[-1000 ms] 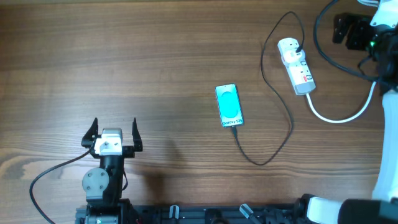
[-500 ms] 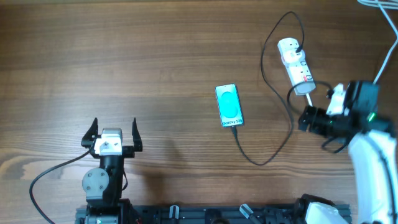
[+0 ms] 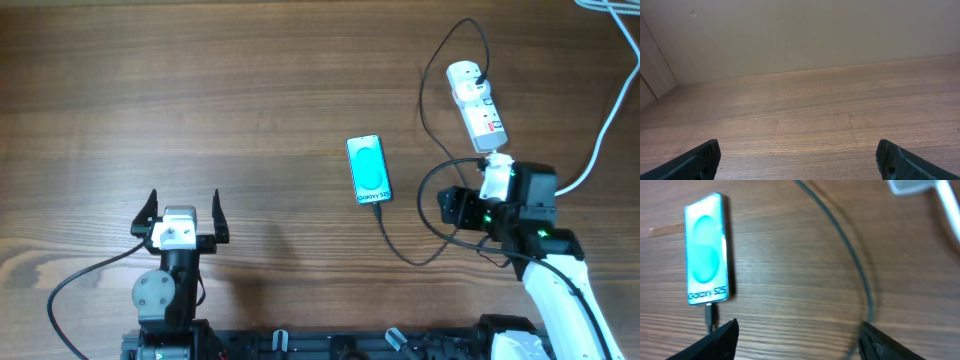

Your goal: Plug charger to phone and switch on socket

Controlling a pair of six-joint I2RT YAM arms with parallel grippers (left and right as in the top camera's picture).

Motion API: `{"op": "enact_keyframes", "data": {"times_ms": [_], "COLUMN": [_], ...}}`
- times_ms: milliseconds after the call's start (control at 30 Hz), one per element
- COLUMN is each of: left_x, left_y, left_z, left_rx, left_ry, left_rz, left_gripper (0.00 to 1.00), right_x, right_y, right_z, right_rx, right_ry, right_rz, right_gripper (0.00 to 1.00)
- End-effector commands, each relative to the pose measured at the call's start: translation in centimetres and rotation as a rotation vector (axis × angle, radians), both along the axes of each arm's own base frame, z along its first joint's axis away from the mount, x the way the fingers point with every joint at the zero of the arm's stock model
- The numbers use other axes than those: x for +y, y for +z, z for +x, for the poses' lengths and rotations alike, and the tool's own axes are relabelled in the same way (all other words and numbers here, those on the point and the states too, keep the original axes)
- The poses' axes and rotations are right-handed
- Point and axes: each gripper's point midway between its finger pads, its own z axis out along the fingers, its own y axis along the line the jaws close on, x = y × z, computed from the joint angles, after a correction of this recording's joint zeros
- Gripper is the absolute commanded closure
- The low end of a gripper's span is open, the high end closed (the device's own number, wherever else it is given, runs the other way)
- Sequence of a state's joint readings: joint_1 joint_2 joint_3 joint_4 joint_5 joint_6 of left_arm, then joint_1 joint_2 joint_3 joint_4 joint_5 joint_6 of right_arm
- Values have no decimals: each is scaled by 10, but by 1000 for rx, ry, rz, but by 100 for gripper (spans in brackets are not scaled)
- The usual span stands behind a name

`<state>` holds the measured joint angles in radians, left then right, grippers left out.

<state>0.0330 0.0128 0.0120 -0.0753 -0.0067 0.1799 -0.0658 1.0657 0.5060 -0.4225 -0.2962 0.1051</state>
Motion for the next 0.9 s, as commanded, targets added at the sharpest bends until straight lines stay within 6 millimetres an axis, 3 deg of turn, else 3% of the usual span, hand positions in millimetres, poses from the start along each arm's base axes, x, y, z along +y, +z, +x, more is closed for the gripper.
{"op": "enact_keyframes", "data": {"times_ms": [0,167,267,400,867], "left_x": [2,2,2,2,2], "left_y": [0,0,0,0,0], "left_z": [0,0,0,0,0], "left_rx": [-6,-6,-6,-6,-6], "left_ry": [12,12,12,12,12], "left_rz": [-11,-11,-11,-11,-11], "left_gripper": [0,0,0,0,0], "right_x": [9,9,11,13,-8], "right_y": [7,8,-13,-27,-62], "right_z": [5,18,13,7,-15], "right_rx": [-47,-136,-189,-238,-208], "right_ry": [35,33,14,-34,-114], "right_rz": [13,11,44,94,-9], "right_gripper": [27,28,11,1,0]}}
